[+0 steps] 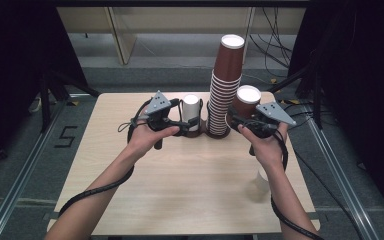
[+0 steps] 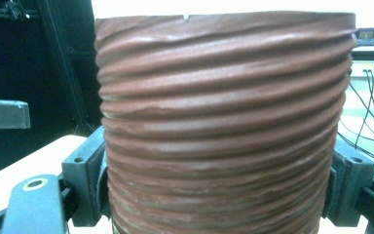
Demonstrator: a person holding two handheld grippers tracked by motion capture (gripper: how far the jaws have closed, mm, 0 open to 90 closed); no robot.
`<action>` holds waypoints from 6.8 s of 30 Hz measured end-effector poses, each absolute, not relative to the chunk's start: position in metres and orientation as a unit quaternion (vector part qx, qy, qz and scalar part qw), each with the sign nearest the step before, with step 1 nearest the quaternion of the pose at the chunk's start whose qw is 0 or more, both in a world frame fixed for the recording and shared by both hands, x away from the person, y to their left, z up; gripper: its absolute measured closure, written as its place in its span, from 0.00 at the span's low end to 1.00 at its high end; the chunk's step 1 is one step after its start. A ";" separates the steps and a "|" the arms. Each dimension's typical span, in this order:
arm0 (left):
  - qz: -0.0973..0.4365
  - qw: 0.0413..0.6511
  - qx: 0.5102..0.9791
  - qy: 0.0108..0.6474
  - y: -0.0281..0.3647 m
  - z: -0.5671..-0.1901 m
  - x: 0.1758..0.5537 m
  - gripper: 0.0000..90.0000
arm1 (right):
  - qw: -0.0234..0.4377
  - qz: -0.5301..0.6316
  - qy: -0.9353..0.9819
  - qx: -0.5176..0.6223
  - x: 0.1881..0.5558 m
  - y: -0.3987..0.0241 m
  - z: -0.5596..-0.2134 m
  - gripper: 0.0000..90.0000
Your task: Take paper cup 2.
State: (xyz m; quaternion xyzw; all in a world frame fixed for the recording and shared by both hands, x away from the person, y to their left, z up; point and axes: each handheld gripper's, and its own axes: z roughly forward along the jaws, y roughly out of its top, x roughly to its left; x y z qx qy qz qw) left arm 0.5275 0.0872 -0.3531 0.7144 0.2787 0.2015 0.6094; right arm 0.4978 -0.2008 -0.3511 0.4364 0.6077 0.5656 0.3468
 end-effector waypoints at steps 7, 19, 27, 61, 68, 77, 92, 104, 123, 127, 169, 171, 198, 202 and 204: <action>0.197 0.611 0.714 0.279 0.089 -0.357 0.522 0.05 | 0.341 0.554 0.625 0.432 0.495 -0.194 -0.359 0.21; 0.187 0.601 0.728 0.271 0.087 -0.362 0.523 0.06 | 0.389 0.498 0.675 0.382 0.496 -0.187 -0.378 0.21; 0.176 0.599 0.733 0.270 0.088 -0.360 0.524 0.06 | 0.448 0.422 0.727 0.305 0.495 -0.178 -0.381 0.20; 0.082 0.534 0.810 0.228 0.050 -0.365 0.532 0.11 | 0.633 0.010 0.760 -0.151 0.480 -0.151 -0.434 0.20; 0.061 0.505 0.834 0.212 0.035 -0.374 0.535 0.15 | 0.620 -0.015 0.766 -0.168 0.479 -0.151 -0.442 0.20; 0.051 0.483 0.849 0.208 0.022 -0.385 0.538 0.16 | 0.621 -0.013 0.763 -0.175 0.478 -0.148 -0.442 0.20; 0.037 0.463 0.863 0.200 0.013 -0.393 0.538 0.18 | 0.642 0.013 0.740 -0.200 0.477 -0.142 -0.440 0.20; 0.032 0.460 0.864 0.200 0.012 -0.396 0.540 0.21 | 0.630 -0.006 0.744 -0.224 0.477 -0.139 -0.439 0.20; 0.053 0.466 0.862 0.194 0.014 -0.398 0.538 0.25 | 0.630 0.009 0.745 -0.220 0.477 -0.139 -0.442 0.14; 0.055 0.468 0.860 0.197 0.014 -0.398 0.539 0.25 | 0.630 0.010 0.742 -0.227 0.476 -0.137 -0.441 0.12; 0.071 0.489 0.838 0.230 0.038 -0.403 0.547 0.25 | 0.642 0.063 0.735 -0.208 0.455 -0.153 -0.409 0.12; 0.073 0.491 0.837 0.232 0.039 -0.403 0.547 0.25 | 0.634 0.066 0.748 -0.185 0.453 -0.154 -0.410 0.12; 0.095 0.523 0.810 0.248 0.044 -0.420 0.545 0.25 | 0.479 0.347 0.796 0.125 0.463 -0.164 -0.382 0.18; 0.102 0.520 0.811 0.249 0.044 -0.421 0.544 0.25 | 0.439 0.393 0.787 0.184 0.466 -0.164 -0.380 0.18; 0.104 0.520 0.810 0.249 0.044 -0.422 0.544 0.25 | 0.422 0.414 0.779 0.209 0.468 -0.165 -0.379 0.18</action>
